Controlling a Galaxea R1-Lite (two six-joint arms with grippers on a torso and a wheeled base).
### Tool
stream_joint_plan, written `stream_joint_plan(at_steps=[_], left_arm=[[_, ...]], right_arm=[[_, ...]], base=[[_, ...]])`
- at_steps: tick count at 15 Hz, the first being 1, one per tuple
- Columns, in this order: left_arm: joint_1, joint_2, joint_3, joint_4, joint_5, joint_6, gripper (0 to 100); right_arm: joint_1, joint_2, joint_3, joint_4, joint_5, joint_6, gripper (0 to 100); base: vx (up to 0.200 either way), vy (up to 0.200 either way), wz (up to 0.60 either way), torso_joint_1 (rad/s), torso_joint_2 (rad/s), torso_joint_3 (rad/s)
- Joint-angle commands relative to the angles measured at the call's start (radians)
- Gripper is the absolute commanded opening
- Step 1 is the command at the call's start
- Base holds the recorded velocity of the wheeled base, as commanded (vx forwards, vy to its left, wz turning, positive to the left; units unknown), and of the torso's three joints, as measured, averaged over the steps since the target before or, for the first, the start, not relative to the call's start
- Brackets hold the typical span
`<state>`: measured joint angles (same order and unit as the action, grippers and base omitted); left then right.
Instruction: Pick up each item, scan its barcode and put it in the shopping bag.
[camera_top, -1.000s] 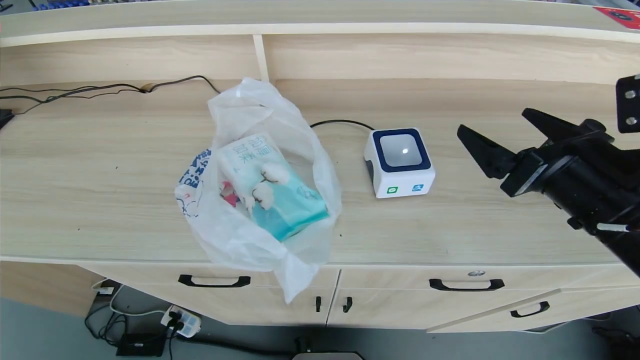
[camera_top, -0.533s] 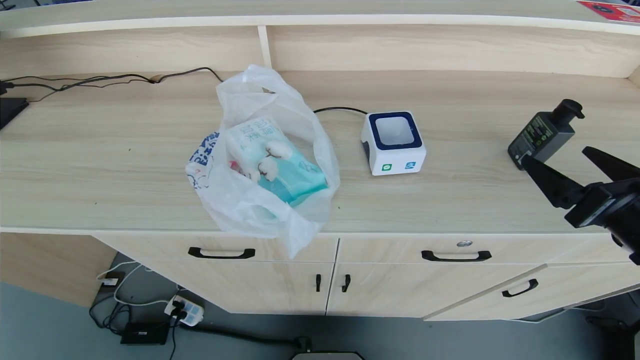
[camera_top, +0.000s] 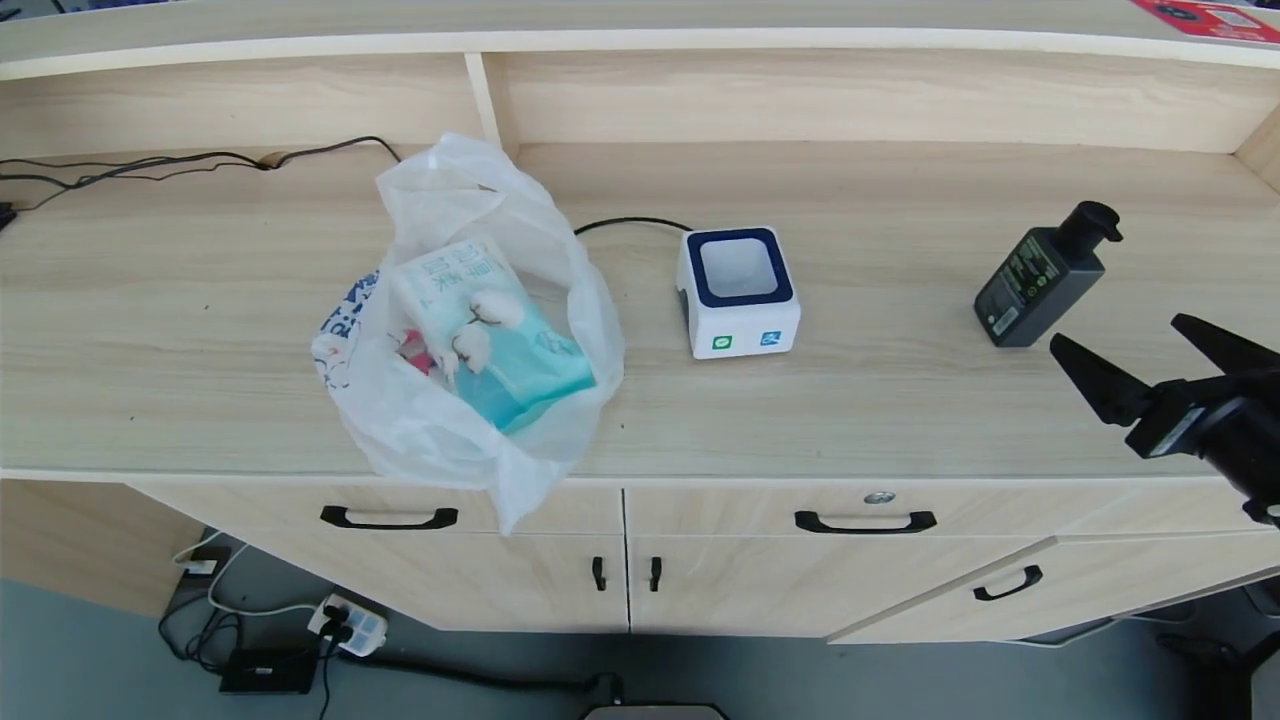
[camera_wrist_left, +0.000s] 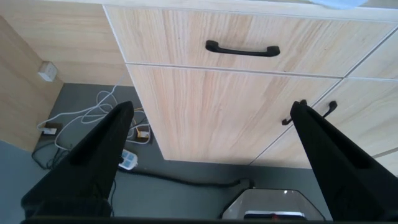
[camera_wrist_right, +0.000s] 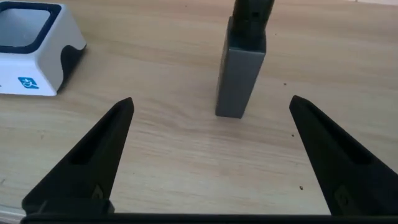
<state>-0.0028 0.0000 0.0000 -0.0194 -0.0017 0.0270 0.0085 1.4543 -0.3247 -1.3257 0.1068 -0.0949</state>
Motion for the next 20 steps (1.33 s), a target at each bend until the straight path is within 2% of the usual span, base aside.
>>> stream_joint_plan(at_steps=[1,3,6,7,9,12,20], left_arm=[[0.001,0.0,0.0,-0.002,0.0,-0.001,100],[0.001,0.0,0.0,-0.002,0.0,0.001,100],[0.001,0.0,0.0,-0.002,0.0,-0.001,100],[0.001,0.002,0.0,-0.002,0.0,-0.001,100],[0.001,0.0,0.0,-0.002,0.0,0.002,100],[0.001,0.002,0.0,-0.002,0.0,0.037,100],[0.001,0.0,0.0,-0.002,-0.001,0.037,100]], right_arm=[[-0.018,0.041,0.006,0.0,0.017,0.011,100],[-0.013,0.112,-0.03,-0.013,0.068,0.047,100],[0.005,0.337,-0.223,-0.193,0.1,0.092,100],[0.013,0.374,-0.281,-0.211,0.109,0.098,100],[0.041,0.393,-0.306,-0.202,0.109,0.106,100],[0.044,0.417,-0.295,-0.228,0.108,0.109,100],[0.039,0.522,-0.402,-0.245,0.09,0.124,100]], base=[[0.0,-0.2,0.0,0.002,0.01,0.002],[0.0,0.0,0.0,0.0,0.0,0.0],[0.0,0.0,0.0,0.0,0.0,0.0],[0.0,0.0,0.0,0.0,0.0,0.0],[0.0,0.0,0.0,0.0,0.0,0.0],[0.0,0.0,0.0,0.0,0.0,0.0],[0.0,0.0,0.0,0.0,0.0,0.0]])
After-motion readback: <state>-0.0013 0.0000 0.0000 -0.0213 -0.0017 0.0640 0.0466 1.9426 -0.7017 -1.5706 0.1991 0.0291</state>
